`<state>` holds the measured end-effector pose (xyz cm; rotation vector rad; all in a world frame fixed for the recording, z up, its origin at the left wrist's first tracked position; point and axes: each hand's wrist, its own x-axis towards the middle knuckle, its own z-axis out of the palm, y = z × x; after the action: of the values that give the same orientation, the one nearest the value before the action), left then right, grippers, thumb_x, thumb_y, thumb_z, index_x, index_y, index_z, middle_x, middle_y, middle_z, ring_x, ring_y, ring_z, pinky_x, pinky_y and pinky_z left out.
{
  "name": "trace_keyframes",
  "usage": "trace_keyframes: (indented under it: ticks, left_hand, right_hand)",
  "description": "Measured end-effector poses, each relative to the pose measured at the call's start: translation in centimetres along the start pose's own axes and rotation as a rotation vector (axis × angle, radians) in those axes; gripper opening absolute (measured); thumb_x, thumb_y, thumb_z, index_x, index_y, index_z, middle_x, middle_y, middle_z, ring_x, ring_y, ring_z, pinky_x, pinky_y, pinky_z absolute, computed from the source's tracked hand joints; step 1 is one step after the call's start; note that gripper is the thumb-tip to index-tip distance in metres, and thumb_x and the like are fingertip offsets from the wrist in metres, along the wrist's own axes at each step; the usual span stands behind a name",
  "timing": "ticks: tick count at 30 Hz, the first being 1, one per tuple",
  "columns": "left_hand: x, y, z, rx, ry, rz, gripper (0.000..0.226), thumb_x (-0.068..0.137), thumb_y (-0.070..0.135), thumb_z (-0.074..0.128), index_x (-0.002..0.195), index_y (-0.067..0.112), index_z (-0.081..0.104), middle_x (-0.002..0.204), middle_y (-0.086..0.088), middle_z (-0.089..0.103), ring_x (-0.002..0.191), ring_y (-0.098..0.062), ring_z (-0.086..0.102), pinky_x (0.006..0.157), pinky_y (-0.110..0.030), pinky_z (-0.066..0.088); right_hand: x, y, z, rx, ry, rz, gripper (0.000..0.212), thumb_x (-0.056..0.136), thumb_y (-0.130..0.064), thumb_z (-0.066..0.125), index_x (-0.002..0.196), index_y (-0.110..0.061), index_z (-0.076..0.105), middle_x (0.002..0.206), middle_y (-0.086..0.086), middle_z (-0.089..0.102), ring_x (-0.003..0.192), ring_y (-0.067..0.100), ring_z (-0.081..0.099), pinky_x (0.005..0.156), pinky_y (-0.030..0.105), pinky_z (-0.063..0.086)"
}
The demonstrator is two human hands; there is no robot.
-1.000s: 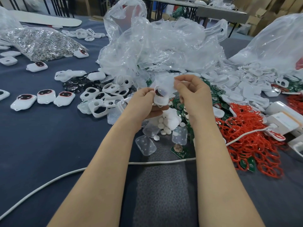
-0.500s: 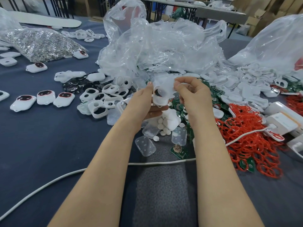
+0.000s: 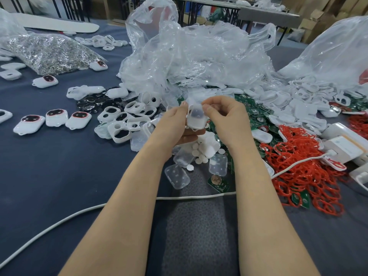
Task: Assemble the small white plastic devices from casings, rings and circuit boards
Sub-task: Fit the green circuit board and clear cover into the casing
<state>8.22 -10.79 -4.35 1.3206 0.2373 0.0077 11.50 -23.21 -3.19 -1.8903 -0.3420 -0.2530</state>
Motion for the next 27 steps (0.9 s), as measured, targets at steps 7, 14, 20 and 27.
trace_keyframes:
  ticks: [7,14,20,27]
  left_hand:
    - [-0.1,-0.3,-0.2,0.114,-0.042,0.078,0.015,0.097,0.026,0.056,0.108,0.016,0.057,0.101,-0.007,0.070,0.078,-0.014,0.073,0.067,-0.022,0.058]
    - [0.3,-0.7,-0.4,0.146,-0.024,0.123,0.014,0.094,0.008,0.057,0.100,0.021,0.056,0.074,0.008,0.072,0.068,-0.009,0.072,0.061,-0.020,0.057]
    - [0.4,-0.7,-0.4,0.144,-0.022,0.150,0.021,0.094,0.002,0.053,0.103,0.021,0.055,0.083,0.004,0.073,0.074,-0.011,0.073,0.065,-0.023,0.058]
    - [0.2,-0.6,-0.2,0.165,-0.009,0.163,0.012,0.095,0.011,0.055,0.105,0.018,0.057,0.087,0.000,0.073,0.072,-0.012,0.073,0.063,-0.021,0.057]
  right_hand:
    - [0.0,0.2,0.7,-0.121,0.007,-0.037,0.013,0.088,-0.015,0.064,0.080,-0.026,0.063,0.072,-0.010,0.055,0.061,0.004,0.045,0.061,0.020,0.040]
    - [-0.2,0.5,1.5,-0.156,0.053,-0.022,0.013,0.088,-0.018,0.064,0.096,-0.023,0.055,0.086,0.000,0.053,0.081,0.015,0.049,0.075,0.028,0.042]
    - [0.0,0.5,1.3,-0.080,0.032,0.096,0.011,0.091,-0.023,0.062,0.099,-0.016,0.063,0.085,-0.005,0.062,0.082,0.010,0.058,0.073,0.023,0.045]
    - [0.0,0.4,1.5,-0.072,0.046,0.107,0.006,0.088,-0.019,0.061,0.087,-0.014,0.065,0.071,-0.004,0.059,0.072,0.014,0.056,0.065,0.025,0.044]
